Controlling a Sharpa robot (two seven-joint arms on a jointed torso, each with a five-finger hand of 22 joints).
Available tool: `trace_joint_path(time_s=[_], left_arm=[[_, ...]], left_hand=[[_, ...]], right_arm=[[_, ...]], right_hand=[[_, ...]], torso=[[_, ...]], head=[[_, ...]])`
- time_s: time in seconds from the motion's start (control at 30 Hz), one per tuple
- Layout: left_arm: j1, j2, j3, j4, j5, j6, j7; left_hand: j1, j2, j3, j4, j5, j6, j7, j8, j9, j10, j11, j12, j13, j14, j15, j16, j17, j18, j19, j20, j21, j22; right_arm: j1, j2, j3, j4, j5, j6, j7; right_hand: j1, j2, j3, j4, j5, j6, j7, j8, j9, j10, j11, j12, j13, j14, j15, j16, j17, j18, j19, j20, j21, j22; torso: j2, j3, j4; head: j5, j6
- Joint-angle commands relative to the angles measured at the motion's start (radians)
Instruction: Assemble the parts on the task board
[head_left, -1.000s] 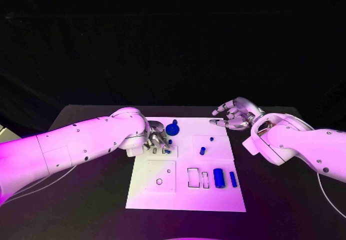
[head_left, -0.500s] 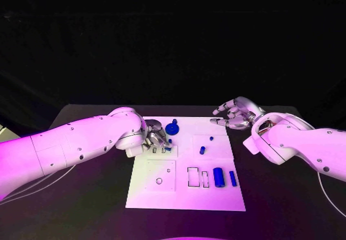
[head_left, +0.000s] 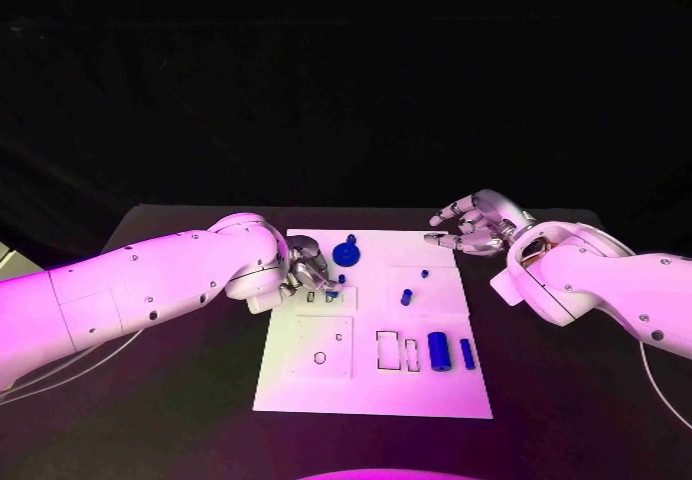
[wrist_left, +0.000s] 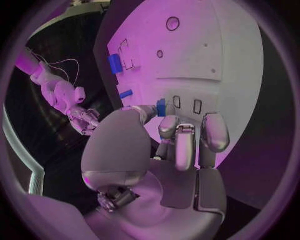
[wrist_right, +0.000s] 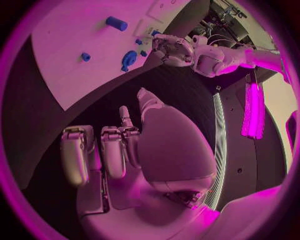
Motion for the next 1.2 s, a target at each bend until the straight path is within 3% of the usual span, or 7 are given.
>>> trace_joint_path(time_s=[0.03, 0.27, 0.3, 0.5, 1.2], left_arm=[[-0.002, -0.004, -0.003, 0.012, -0.068, -0.048, 0.002], [-0.006, -0.009, -0.006, 0.018, -0.092, -0.069, 0.000], [-0.006, -0.008, -0.007, 0.018, -0.094, -0.070, -0.001], [-0.008, -0.001, -0.009, 0.016, -0.098, -0.069, -0.001], [-0.011, 0.002, -0.016, 0.015, -0.134, -0.014, -0.022]], left_hand=[[0.000, -0.009, 0.106, -0.096, -0.003, 0.020, -0.015, 0.015, 0.153, 0.007, -0.001, 0.005, 0.001, 0.061, -0.008, 0.005, 0.126, -0.012, 0.010, 0.002, 0.008, 0.004], [-0.017, -0.018, 0.115, -0.098, -0.012, 0.031, -0.019, 0.018, 0.160, 0.017, -0.005, 0.007, 0.006, 0.067, -0.012, 0.009, 0.138, -0.014, 0.019, -0.001, 0.012, 0.013], [-0.020, -0.019, 0.116, -0.098, -0.015, 0.034, -0.020, 0.018, 0.161, 0.021, -0.006, 0.009, 0.009, 0.080, -0.012, 0.021, 0.177, -0.015, 0.022, -0.002, 0.013, 0.016], [-0.034, -0.026, 0.116, -0.097, -0.022, 0.046, -0.025, 0.023, 0.167, 0.026, -0.009, 0.010, 0.010, 0.082, -0.015, 0.023, 0.183, -0.016, 0.026, -0.004, 0.015, 0.021], [-0.041, -0.035, 0.114, -0.103, -0.027, 0.061, -0.033, 0.031, 0.176, 0.038, -0.016, 0.015, 0.020, 0.088, -0.020, 0.029, 0.201, -0.019, 0.037, -0.008, 0.019, 0.032]], right_arm=[[-0.001, -0.001, 0.000, -0.001, -0.007, 0.014, 0.005], [-0.002, -0.001, 0.000, -0.003, -0.007, 0.014, 0.006], [-0.002, -0.001, 0.000, -0.003, -0.007, 0.013, 0.007], [-0.002, 0.000, 0.000, -0.003, -0.010, 0.014, 0.005], [-0.002, -0.001, 0.000, -0.004, -0.012, 0.016, 0.001]], right_hand=[[-0.004, 0.003, 0.001, 0.004, 0.005, 0.006, 0.000, 0.005, 0.002, 0.063, 0.002, -0.004, 0.221, 0.088, 0.006, -0.006, 0.194, 0.011, 0.070, 0.006, -0.007, 0.218], [-0.006, 0.003, 0.001, 0.005, 0.005, 0.006, 0.000, 0.005, 0.002, 0.062, 0.002, -0.005, 0.220, 0.088, 0.006, -0.006, 0.194, 0.011, 0.069, 0.006, -0.008, 0.217], [-0.006, 0.003, 0.001, 0.005, 0.005, 0.006, 0.000, 0.005, 0.002, 0.062, 0.002, -0.005, 0.220, 0.088, 0.006, -0.006, 0.194, 0.011, 0.069, 0.006, -0.008, 0.217], [-0.003, -0.001, 0.001, 0.001, 0.003, 0.005, -0.001, 0.006, 0.002, 0.063, 0.002, -0.004, 0.221, 0.088, 0.005, -0.006, 0.195, 0.011, 0.070, 0.006, -0.007, 0.217], [-0.002, -0.002, 0.002, 0.000, 0.002, 0.005, -0.001, 0.006, 0.002, 0.062, 0.001, -0.005, 0.220, 0.088, 0.005, -0.006, 0.195, 0.011, 0.070, 0.005, -0.007, 0.218]], torso=[[0.000, -0.0007, -0.0005], [0.000, -0.0008, -0.0026], [0.001, -0.0011, -0.0036], [0.002, -0.0015, -0.0039], [0.001, -0.0018, -0.0025]], head=[[0.004, -0.001], [0.009, 0.000], [0.009, 0.001], [0.005, 0.002], [0.006, -0.008]])
